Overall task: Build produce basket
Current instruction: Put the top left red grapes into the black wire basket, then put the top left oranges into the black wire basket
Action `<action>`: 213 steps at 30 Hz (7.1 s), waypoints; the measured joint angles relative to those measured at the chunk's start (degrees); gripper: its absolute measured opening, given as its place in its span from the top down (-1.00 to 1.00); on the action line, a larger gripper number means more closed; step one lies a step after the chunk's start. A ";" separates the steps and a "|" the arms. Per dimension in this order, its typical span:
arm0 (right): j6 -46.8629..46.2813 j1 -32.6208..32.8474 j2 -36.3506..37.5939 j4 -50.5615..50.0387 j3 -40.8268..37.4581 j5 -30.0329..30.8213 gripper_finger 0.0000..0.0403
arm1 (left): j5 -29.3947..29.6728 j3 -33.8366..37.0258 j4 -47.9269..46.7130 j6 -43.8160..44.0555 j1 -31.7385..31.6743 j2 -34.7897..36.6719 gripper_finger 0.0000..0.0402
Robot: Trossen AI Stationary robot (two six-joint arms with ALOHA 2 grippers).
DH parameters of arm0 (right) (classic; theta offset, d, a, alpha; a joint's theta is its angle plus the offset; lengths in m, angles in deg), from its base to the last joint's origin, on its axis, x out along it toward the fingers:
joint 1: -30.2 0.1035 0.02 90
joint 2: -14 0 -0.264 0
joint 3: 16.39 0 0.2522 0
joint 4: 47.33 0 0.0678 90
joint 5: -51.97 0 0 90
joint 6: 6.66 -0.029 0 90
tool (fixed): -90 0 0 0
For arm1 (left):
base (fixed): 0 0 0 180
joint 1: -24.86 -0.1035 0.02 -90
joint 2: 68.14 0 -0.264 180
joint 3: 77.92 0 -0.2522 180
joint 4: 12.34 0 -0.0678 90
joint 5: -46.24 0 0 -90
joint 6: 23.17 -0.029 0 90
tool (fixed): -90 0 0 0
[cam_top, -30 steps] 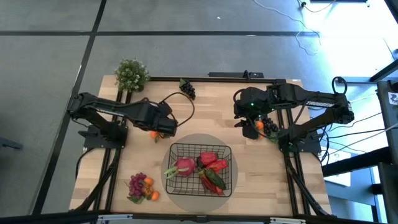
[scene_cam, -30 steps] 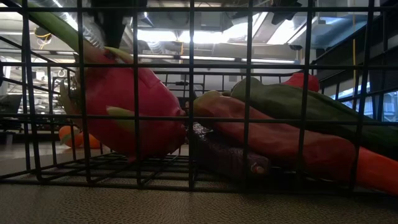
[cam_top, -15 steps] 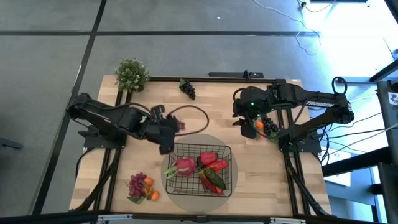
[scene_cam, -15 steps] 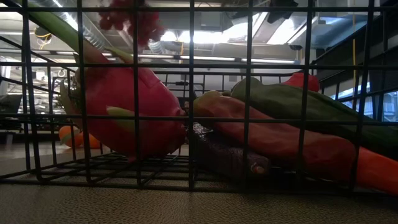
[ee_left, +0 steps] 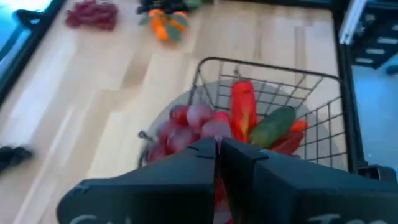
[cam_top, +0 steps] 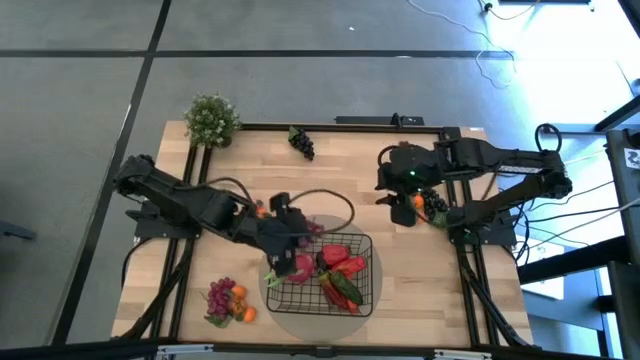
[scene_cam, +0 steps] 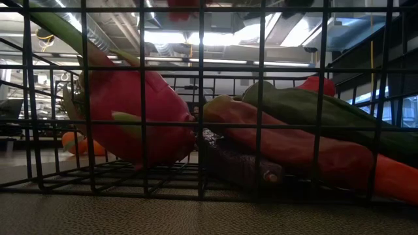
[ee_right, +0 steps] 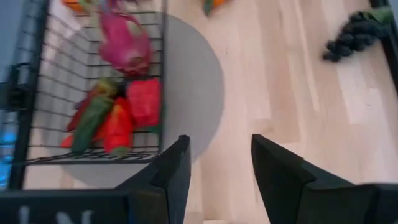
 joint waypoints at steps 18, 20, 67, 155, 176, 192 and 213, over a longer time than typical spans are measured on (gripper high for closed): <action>2.51 5.99 7.00 0.97 0.04 -1.66 0.24 | -6.36 0.13 11.84 -0.51 -3.18 -14.53 1.00; 2.82 5.98 6.99 0.96 0.04 -1.65 0.24 | -7.49 0.13 12.06 -0.53 -3.90 -15.69 1.00; 5.12 5.96 6.97 1.20 0.05 -1.71 0.24 | -10.43 0.15 7.39 -0.01 -7.30 -15.58 0.60; -2.42 5.99 12.31 -3.86 0.04 -1.61 0.24 | -17.97 29.18 -14.24 33.67 -23.43 0.22 0.61; -2.47 5.99 12.31 -3.87 0.06 -1.60 0.24 | -17.77 29.18 -14.32 36.51 -23.49 0.20 0.61; -2.42 5.99 12.30 -3.87 0.04 -1.62 0.24 | -17.87 29.18 -15.46 27.14 -23.54 0.20 0.61; -2.26 5.99 12.30 -3.90 0.04 -1.62 0.24 | -19.48 29.20 -14.44 31.58 -24.57 -1.02 0.61</action>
